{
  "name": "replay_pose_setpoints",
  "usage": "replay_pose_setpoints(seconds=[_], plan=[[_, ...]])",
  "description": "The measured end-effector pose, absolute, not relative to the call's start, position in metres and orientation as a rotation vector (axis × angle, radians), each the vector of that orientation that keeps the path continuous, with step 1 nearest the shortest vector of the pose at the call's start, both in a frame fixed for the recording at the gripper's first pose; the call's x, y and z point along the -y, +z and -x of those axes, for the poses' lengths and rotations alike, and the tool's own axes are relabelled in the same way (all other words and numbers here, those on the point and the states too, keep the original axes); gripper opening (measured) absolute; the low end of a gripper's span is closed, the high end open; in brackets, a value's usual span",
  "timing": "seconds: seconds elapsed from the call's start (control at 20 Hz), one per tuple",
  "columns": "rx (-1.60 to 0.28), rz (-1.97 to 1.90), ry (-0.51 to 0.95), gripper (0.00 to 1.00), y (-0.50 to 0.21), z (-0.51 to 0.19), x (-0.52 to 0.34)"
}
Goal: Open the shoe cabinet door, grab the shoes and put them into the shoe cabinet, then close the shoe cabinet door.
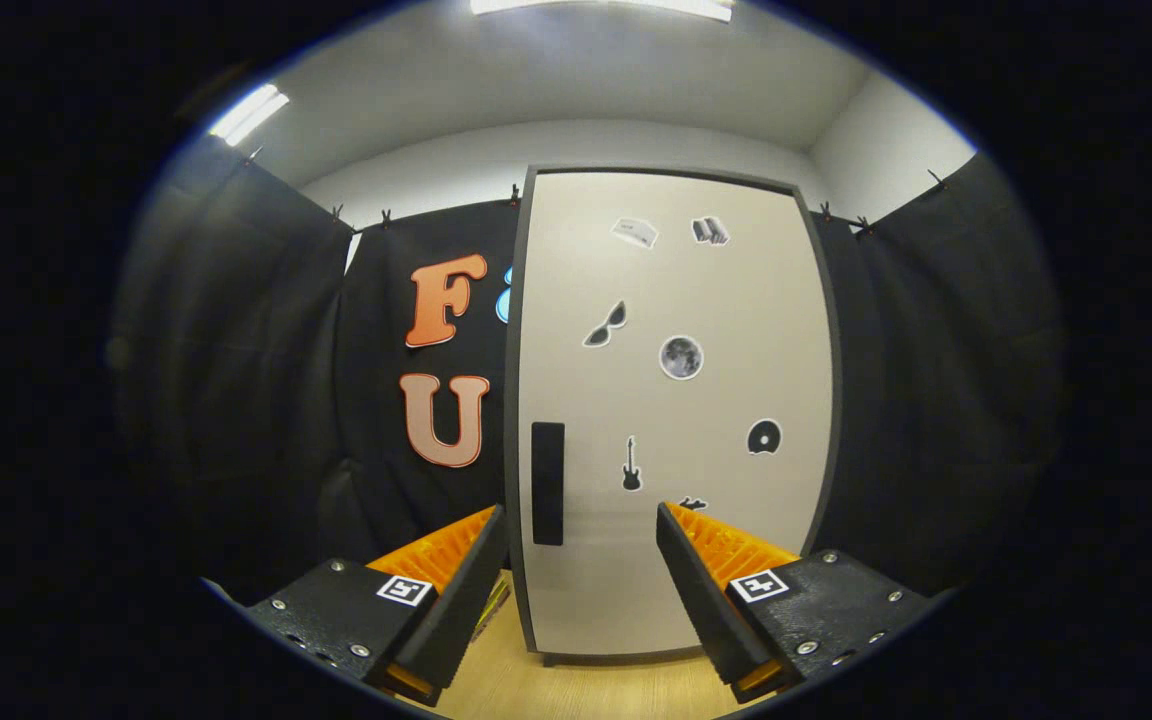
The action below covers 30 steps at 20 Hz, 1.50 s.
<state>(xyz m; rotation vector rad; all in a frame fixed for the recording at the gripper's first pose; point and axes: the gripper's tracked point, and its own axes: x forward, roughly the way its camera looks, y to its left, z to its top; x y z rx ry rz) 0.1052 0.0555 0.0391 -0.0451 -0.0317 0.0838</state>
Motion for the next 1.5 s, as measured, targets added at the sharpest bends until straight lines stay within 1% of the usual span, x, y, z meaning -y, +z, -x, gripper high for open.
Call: replay_pose_setpoints(seconds=[0.25,0.45,0.85,1.5], plan=[[0.023,0.034,0.007,0.93,0.042,-0.038,-0.024],[0.006,0.05,-0.017,0.93,0.039,0.002,-0.017],[0.004,0.015,-0.024,0.93,0.03,0.019,-0.003],[-0.009,0.024,-0.008,0.93,0.026,0.018,-0.003]])
